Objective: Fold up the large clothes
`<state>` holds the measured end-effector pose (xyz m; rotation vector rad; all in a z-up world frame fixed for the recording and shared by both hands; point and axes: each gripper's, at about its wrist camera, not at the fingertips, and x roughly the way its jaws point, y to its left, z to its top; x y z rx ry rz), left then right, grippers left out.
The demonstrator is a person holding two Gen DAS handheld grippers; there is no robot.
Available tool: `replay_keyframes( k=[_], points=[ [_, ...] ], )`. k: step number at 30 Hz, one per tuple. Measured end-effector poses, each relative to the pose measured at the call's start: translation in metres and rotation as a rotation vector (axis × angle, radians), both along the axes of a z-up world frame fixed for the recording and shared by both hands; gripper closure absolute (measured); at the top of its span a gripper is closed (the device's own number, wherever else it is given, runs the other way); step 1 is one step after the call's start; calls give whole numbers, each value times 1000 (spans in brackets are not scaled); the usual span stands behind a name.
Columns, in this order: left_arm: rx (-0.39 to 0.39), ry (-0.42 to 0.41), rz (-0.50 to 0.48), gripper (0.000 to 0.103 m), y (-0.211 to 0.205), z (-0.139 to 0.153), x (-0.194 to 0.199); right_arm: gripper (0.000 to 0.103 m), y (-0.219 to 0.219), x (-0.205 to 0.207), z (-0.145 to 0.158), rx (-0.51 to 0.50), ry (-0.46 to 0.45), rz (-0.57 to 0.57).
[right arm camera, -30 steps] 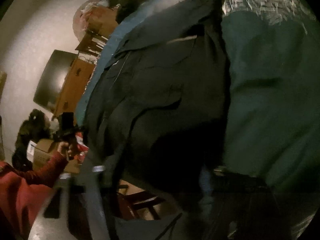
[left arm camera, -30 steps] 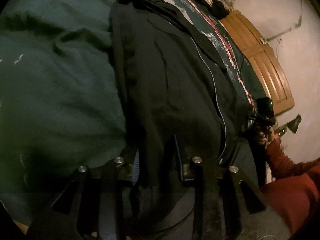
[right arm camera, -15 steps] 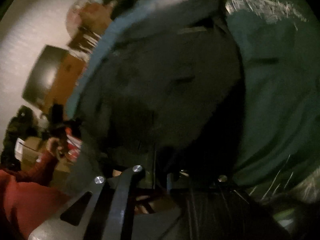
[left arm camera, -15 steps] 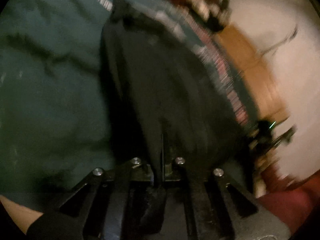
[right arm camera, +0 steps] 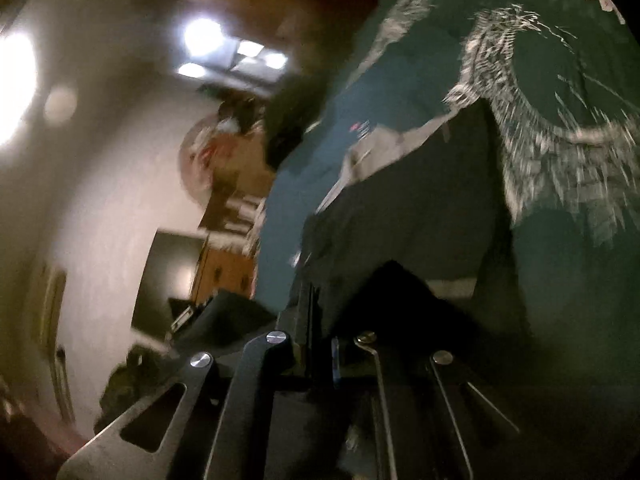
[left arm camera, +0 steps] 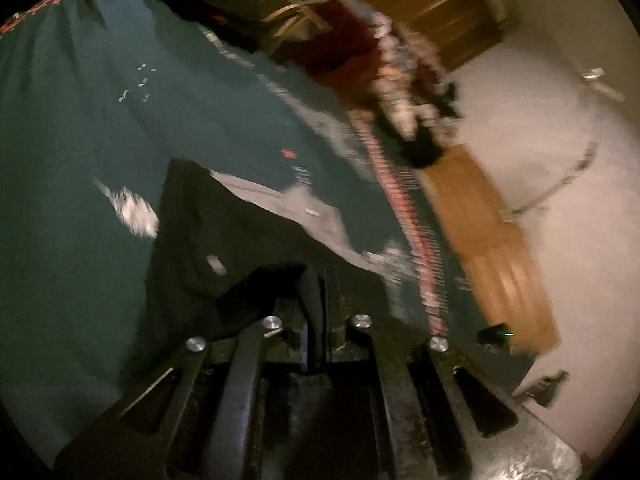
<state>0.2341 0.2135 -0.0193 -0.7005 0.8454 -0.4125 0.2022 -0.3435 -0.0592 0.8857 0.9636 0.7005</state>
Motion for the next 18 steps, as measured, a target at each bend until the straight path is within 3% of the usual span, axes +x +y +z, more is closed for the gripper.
replay_keyframes(
  k=[2, 4, 6, 8, 10, 13, 14, 15, 17, 18],
  points=[
    [95, 101, 26, 93, -5, -38, 41, 84, -5, 52, -24, -24, 64, -27],
    [244, 237, 35, 87, -14, -85, 70, 75, -7, 93, -55, -80, 149, -43],
    [312, 312, 7, 84, -24, -121, 82, 60, -16, 116, -85, -129, 241, -80],
    [312, 282, 12, 84, -24, -122, 80, 60, -21, 123, -103, -152, 267, -98],
    [218, 259, 21, 73, -12, -112, 77, 58, -19, 123, -110, -188, 256, -74],
    [82, 135, 88, 70, 19, -85, 58, 54, -12, 119, -106, -283, 195, -47],
    [85, 113, 112, 66, 25, -78, 53, 54, -9, 117, -101, -311, 160, -45],
    [158, 80, 152, 55, 29, -69, 45, 52, -6, 117, -97, -335, 131, -45],
    [285, 46, 188, 53, 32, -59, 35, 52, 1, 118, -91, -390, 71, -57],
    [298, 37, 205, 52, 37, -57, 31, 52, 4, 119, -89, -401, 59, -58]
  ],
)
